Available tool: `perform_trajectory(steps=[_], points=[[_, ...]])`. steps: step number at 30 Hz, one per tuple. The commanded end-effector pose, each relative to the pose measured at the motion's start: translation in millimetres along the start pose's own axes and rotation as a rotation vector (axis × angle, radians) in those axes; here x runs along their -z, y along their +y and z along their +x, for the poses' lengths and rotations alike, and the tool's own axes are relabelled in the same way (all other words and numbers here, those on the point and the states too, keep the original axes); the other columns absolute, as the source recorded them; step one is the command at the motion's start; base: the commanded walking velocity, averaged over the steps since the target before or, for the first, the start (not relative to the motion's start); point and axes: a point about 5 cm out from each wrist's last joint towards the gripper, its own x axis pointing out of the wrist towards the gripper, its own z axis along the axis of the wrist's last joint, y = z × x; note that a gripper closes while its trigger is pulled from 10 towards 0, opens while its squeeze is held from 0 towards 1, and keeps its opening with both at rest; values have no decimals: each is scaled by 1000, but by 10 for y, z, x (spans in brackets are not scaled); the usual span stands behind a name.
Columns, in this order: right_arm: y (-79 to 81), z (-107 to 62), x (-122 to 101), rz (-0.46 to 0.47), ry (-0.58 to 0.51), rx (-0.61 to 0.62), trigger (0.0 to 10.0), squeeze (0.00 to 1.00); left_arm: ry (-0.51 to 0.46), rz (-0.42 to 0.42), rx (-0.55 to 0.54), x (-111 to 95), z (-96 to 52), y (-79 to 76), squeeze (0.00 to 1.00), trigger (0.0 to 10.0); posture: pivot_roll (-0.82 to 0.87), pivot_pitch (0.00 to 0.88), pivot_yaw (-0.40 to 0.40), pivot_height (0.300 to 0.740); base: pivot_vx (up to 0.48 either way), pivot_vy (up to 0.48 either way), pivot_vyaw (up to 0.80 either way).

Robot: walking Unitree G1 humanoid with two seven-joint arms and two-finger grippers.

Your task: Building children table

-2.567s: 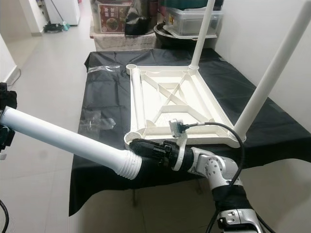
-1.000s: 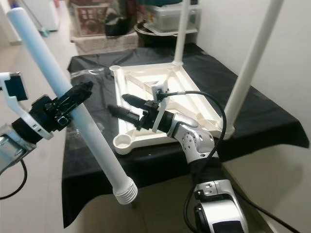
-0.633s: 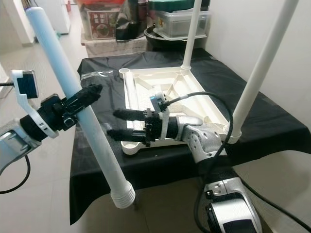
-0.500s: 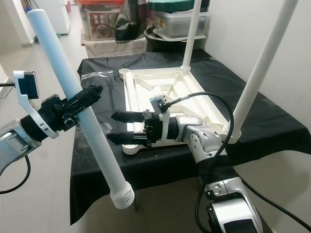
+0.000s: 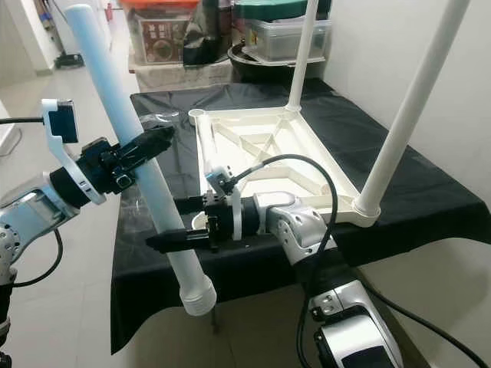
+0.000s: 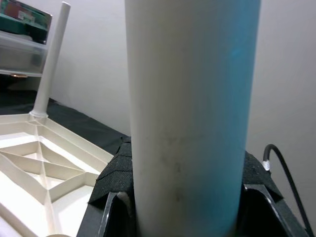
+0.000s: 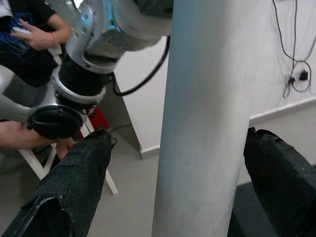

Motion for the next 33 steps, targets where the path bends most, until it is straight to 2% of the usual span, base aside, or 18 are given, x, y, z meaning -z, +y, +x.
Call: perform_trajectory(steps=[1,14,29,30,31,33], points=[[1,56,15,5,35,-4,10000,0,-1,6,21,-2,48,-8,0,10000,41,5,9,740,0,0,0],[-62,231,74,28,110,58,10000,0,-10,24,46,-27,196,35,0,10000,24,15,14,740,0,0,0],[-132,358,98,56,148,124,10000,0,-24,32,49,-27,254,59,0,10000,21,15,12,740,0,0,0],[-141,364,98,55,147,129,9686,0,-24,33,50,-25,255,62,0,10000,22,17,13,740,0,0,0],[-145,369,95,51,144,130,4078,0,-24,34,50,-25,254,66,0,10000,18,19,12,740,0,0,0],[-147,373,92,48,142,130,4078,0,-24,34,50,-25,254,70,0,10000,18,19,12,740,0,0,0]])
